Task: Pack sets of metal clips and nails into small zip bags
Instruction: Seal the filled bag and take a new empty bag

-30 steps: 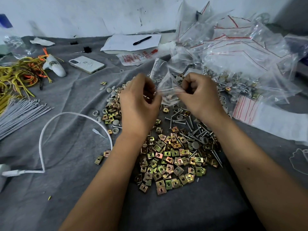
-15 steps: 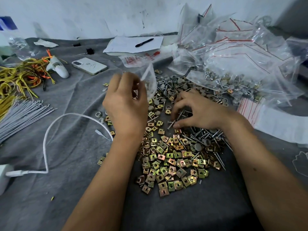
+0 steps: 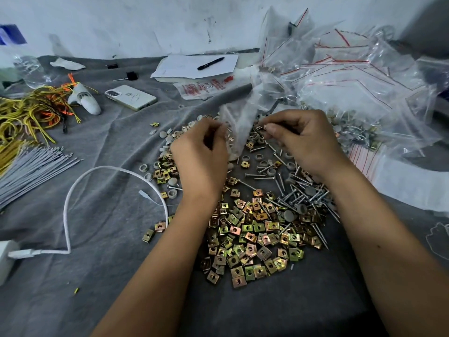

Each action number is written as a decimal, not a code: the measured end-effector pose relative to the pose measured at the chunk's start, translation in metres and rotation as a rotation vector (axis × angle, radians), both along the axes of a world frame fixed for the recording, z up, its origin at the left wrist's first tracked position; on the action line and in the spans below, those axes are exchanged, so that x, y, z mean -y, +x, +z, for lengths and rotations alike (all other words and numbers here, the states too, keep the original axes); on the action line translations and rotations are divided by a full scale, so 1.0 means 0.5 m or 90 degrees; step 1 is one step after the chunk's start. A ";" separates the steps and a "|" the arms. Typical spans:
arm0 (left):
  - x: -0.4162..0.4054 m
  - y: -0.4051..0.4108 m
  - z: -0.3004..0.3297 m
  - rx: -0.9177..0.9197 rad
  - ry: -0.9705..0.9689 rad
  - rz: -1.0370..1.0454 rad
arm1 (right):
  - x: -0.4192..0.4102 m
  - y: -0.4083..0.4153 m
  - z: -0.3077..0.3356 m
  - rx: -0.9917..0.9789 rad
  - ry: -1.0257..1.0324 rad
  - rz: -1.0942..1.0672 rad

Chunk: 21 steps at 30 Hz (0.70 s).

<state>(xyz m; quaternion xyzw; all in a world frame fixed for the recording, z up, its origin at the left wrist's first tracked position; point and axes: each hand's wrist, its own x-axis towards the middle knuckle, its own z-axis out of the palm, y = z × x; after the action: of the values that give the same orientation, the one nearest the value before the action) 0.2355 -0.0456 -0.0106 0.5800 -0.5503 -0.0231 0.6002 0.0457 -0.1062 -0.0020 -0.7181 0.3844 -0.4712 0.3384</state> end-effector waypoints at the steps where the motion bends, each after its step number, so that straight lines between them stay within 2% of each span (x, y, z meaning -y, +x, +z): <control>1: -0.001 0.003 0.005 -0.064 -0.022 0.035 | 0.000 0.000 -0.001 0.001 0.018 0.008; 3: -0.004 0.018 0.022 -0.128 -0.121 0.113 | -0.003 0.003 -0.003 -0.001 0.048 0.039; 4: -0.007 0.029 0.033 -0.096 -0.183 0.159 | -0.005 0.005 -0.002 0.006 0.058 0.054; 6: -0.015 0.049 0.048 0.050 -0.287 0.254 | -0.011 0.009 -0.001 0.038 0.069 0.078; 8: -0.018 0.049 0.052 0.200 -0.318 0.311 | -0.017 0.014 0.000 0.070 0.070 0.089; 9: -0.020 0.039 0.050 0.259 -0.283 0.301 | -0.020 0.016 0.001 0.079 0.063 0.089; 11: -0.025 0.005 0.039 0.334 -0.091 0.209 | -0.024 0.020 0.003 0.092 0.034 0.078; 13: -0.023 -0.018 0.019 0.348 0.091 0.126 | -0.026 0.022 0.005 0.101 -0.001 0.074; 14: -0.021 -0.023 0.011 0.340 0.139 0.108 | -0.028 0.024 0.006 0.101 -0.012 0.086; 17: -0.010 -0.023 -0.005 0.255 0.172 0.064 | -0.033 0.036 0.001 0.065 -0.010 0.153; 21: -0.003 -0.015 -0.013 0.062 0.200 -0.010 | -0.032 0.044 -0.012 -0.058 -0.024 0.146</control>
<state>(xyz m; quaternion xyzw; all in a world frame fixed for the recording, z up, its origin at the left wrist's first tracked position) 0.2279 -0.0441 -0.0171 0.6627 -0.5731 -0.0852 0.4744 0.0679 -0.0903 -0.0080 -0.7845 0.3054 -0.4034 0.3587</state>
